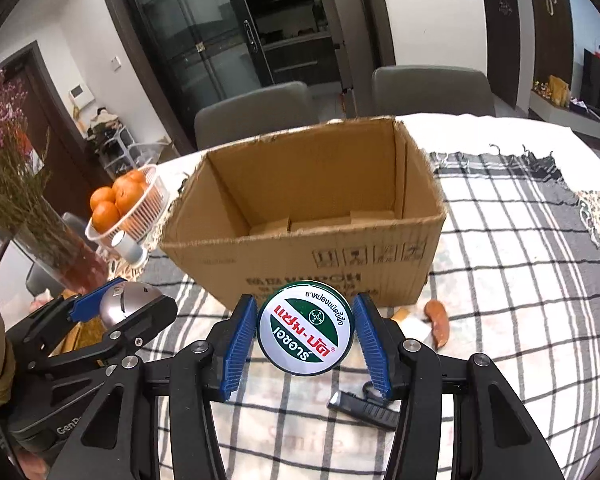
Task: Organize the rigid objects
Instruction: 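Lift and carry the green tin with the right gripper while the left carries the silver mouse over the box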
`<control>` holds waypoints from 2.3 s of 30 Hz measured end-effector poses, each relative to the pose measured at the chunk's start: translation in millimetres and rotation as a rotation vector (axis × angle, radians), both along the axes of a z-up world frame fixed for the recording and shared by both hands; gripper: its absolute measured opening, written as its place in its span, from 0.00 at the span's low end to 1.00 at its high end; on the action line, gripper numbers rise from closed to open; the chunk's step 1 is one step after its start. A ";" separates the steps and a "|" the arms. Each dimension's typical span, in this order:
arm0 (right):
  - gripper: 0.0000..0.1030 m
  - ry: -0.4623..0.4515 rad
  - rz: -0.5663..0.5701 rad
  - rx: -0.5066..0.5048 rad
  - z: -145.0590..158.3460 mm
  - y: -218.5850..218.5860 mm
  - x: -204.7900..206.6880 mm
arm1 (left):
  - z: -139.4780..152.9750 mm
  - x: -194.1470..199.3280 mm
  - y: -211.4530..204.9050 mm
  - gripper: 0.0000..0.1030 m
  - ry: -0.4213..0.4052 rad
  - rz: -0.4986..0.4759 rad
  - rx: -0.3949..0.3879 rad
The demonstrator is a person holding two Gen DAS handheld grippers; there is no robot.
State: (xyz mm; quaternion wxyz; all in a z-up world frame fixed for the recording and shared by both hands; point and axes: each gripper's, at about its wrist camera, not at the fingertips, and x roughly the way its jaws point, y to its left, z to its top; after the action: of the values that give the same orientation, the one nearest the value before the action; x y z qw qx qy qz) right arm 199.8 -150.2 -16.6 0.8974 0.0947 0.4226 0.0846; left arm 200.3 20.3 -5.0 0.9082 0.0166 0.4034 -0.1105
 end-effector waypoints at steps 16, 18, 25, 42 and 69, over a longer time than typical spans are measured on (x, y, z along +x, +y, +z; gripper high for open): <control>0.50 -0.092 -0.023 0.007 35.9 -9.5 10.6 | 33.4 15.3 -10.1 0.61 -0.064 -0.018 -0.018; 0.50 -0.096 -0.025 0.007 38.8 -10.7 14.3 | 37.0 17.0 -11.6 0.61 -0.071 -0.021 -0.012; 0.50 -0.105 -0.031 0.004 44.0 -17.3 28.0 | 44.1 28.9 -18.3 0.61 -0.077 -0.029 0.005; 0.50 -0.043 -0.001 -0.042 43.9 -28.6 75.0 | 42.7 74.3 -34.0 0.61 -0.016 -0.057 0.039; 0.50 0.153 0.078 -0.169 -1.7 -23.2 138.8 | -17.8 154.0 -45.8 0.61 0.269 -0.083 0.118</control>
State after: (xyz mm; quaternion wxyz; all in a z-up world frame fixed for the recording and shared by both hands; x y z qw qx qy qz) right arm 338.6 -173.4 -18.3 0.8632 0.0083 0.4990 0.0760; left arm 354.3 -25.6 -22.8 0.8381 0.0716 0.5260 -0.1254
